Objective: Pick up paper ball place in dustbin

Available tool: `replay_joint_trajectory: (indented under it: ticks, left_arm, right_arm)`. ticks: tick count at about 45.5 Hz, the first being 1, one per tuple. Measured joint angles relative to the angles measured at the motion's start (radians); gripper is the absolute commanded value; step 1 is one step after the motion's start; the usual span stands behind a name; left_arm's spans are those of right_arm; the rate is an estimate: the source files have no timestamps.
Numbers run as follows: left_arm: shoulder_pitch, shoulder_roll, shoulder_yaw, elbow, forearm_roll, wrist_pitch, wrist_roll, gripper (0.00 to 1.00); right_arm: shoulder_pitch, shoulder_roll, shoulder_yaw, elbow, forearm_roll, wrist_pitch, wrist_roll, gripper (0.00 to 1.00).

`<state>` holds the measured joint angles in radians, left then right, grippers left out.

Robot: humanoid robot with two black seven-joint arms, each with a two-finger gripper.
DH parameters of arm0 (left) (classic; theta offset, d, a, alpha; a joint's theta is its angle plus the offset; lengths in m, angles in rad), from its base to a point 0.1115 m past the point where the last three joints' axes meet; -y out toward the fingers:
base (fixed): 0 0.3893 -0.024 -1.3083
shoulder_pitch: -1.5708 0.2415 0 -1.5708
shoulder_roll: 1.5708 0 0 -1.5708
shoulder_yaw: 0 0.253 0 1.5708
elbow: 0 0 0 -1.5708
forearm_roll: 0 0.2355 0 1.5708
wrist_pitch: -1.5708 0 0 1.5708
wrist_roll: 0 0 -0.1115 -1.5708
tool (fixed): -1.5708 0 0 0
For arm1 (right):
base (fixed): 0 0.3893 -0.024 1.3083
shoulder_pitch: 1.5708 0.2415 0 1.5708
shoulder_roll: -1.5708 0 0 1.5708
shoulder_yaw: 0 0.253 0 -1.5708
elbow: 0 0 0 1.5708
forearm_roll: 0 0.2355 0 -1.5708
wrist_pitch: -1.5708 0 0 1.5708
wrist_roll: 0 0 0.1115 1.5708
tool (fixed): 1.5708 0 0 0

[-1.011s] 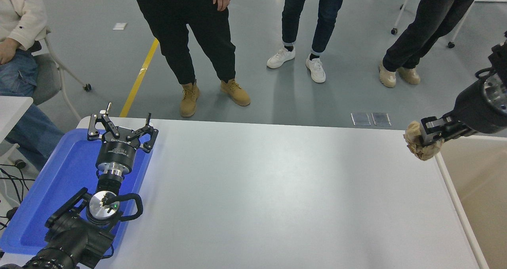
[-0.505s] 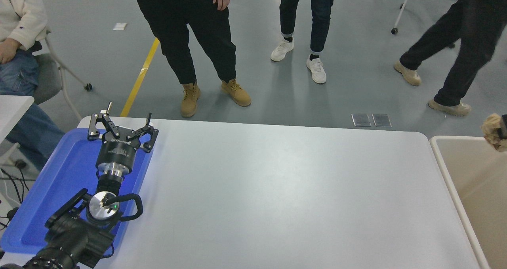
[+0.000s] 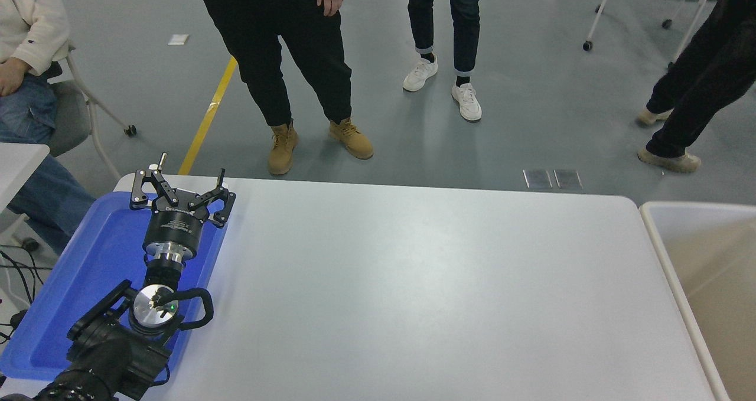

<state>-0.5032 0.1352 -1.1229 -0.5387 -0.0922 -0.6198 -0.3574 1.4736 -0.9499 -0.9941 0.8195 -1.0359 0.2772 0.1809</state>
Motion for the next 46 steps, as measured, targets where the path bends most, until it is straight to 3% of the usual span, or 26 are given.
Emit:
replay_joint_trajectory:
  ticks: [27, 46]
  left_arm:
    - [0.0, 0.0, 0.0, 0.0, 0.0, 0.0, 0.0, 1.0]
    - [0.0, 0.0, 0.0, 0.0, 0.0, 0.0, 0.0, 1.0]
  right_arm:
    - [-0.545, 0.221, 0.258, -0.401, 0.022, -0.247, -0.002, 0.0]
    - [-0.677, 0.331, 0.284, -0.51, 0.066, -0.308, -0.027, 0.0]
